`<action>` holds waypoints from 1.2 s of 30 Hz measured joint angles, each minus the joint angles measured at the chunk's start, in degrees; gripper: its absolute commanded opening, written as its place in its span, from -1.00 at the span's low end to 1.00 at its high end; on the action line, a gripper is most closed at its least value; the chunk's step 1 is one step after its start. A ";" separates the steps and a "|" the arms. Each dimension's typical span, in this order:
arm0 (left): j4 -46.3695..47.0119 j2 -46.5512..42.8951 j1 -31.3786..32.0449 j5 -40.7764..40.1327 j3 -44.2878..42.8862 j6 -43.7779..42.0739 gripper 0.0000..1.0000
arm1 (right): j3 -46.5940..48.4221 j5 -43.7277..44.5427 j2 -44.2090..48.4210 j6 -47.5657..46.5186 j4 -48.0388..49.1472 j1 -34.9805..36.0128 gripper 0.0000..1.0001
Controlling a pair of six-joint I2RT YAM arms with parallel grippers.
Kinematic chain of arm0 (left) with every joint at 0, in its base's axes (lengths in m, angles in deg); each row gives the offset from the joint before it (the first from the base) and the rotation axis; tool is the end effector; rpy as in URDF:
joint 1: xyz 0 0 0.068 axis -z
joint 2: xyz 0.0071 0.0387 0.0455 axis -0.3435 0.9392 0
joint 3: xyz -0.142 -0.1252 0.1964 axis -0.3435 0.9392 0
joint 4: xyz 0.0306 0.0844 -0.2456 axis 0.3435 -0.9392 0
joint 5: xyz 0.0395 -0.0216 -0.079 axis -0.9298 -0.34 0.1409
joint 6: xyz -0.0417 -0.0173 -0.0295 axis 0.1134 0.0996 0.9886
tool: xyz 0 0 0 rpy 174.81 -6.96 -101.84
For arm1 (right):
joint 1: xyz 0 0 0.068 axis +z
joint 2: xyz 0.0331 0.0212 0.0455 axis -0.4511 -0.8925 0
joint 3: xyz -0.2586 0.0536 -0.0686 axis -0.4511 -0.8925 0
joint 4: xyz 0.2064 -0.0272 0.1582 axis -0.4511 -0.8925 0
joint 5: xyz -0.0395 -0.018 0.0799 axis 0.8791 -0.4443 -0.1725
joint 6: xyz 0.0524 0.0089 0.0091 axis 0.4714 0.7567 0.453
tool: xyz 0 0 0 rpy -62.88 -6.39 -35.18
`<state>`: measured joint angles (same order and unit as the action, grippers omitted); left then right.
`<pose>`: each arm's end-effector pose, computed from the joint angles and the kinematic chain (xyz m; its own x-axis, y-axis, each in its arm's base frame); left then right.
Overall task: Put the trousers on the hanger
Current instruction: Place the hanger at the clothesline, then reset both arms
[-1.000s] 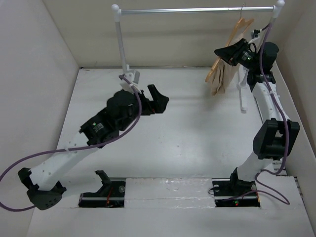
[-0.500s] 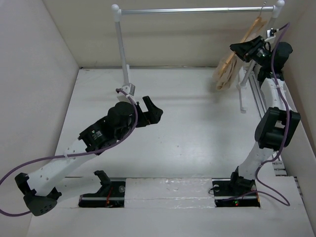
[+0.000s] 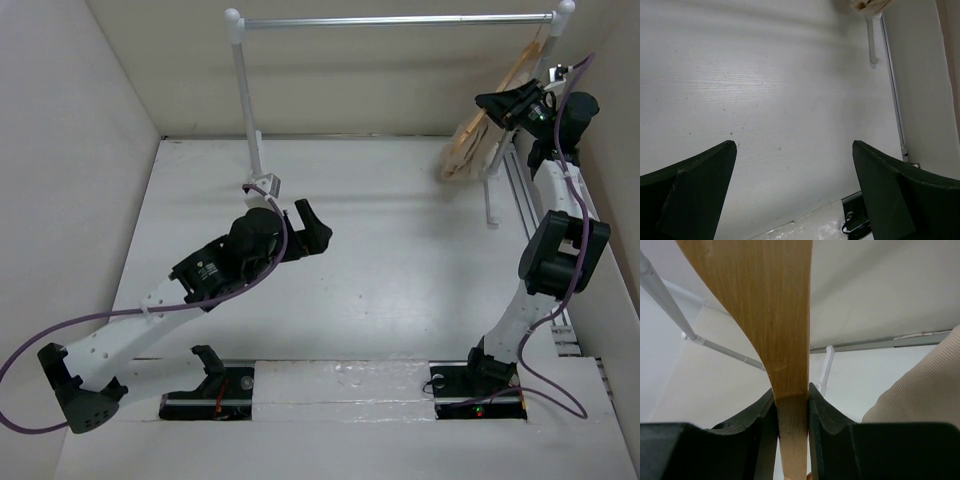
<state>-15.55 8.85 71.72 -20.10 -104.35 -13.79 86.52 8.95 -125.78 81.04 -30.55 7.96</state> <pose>0.1432 -0.1641 0.3820 -0.5391 -0.3845 -0.7494 0.2837 0.7548 -0.5914 0.4438 -0.1213 0.3755 -0.4193 0.6996 -0.5786 -0.4059 0.4257 0.8088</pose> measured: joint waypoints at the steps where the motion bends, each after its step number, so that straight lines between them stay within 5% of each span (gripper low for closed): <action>1: -0.02 0.20 0.00 0.00 0.00 0.00 0.94 | -0.07 -0.13 0.00 -0.11 0.09 -0.04 -0.06; 2: -0.02 0.39 0.00 0.00 -0.04 0.00 0.95 | -0.42 -0.20 0.02 -0.33 0.59 -0.13 0.16; 3: -0.02 0.66 0.00 0.00 -0.11 0.00 0.94 | -0.96 -0.37 0.13 -0.52 1.29 -0.20 0.99; 13: -1.40 3.58 0.00 -1.81 -4.68 -0.57 0.98 | -2.93 0.11 6.60 -11.13 -7.02 -3.08 1.00; 23: -1.68 8.07 0.00 -2.16 -8.76 -3.89 0.98 | -11.80 13.68 34.49 -31.95 -26.03 -5.64 1.00; 36: 0.92 4.11 0.00 2.03 -2.19 -6.14 0.98 | -46.88 34.64 77.29 -47.41 -51.76 18.88 1.00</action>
<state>-14.64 12.95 71.72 -18.07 -106.53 -19.93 39.64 43.59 -48.49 33.64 -82.31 26.85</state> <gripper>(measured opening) 0.986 0.999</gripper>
